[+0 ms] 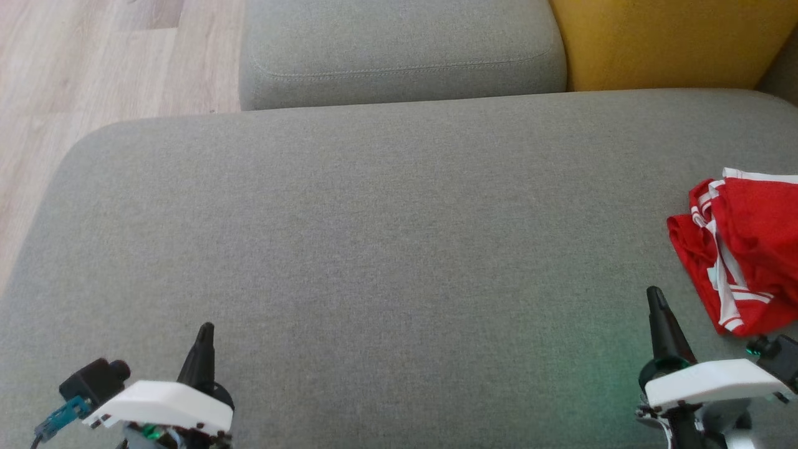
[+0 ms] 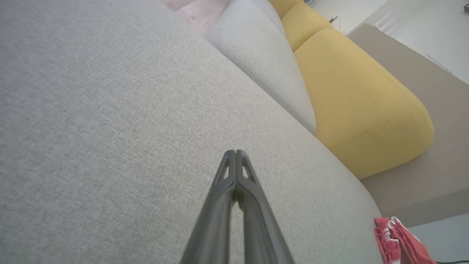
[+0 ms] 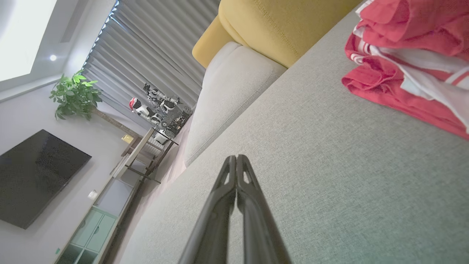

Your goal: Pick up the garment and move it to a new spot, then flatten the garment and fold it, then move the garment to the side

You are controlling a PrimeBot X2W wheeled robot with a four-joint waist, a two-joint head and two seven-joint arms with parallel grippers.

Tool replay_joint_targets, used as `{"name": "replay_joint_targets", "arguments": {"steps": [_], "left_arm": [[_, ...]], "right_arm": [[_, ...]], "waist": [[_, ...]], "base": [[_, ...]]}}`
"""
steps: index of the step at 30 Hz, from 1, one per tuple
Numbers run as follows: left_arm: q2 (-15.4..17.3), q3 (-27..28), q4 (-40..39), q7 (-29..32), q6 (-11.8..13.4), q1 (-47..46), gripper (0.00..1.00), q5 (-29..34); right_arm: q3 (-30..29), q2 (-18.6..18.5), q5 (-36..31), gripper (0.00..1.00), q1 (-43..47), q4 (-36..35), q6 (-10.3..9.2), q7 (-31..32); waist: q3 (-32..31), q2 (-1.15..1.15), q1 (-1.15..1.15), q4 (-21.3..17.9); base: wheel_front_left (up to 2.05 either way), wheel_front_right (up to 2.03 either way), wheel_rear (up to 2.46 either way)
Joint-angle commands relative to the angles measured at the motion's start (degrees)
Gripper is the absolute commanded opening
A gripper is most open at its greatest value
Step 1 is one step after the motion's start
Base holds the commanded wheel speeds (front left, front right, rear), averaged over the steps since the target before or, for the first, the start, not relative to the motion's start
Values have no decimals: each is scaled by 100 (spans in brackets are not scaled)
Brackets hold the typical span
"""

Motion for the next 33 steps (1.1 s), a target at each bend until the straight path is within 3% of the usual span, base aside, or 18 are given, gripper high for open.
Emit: {"name": "replay_joint_targets", "arguments": {"steps": [1,33], "left_arm": [[10,200,-139,37,-75,-351,0,-164],[-294,927,98,538,-647,-673,0,-2049]], "right_arm": [[11,-120,200,0,-352,-159,-3,21],[-184,-133,2349,0,-659,128,-4,124]], "waist": [[3,0,0,-1],[72,0,0,-23]], "base": [[0,0,0],[0,0,0]]}}
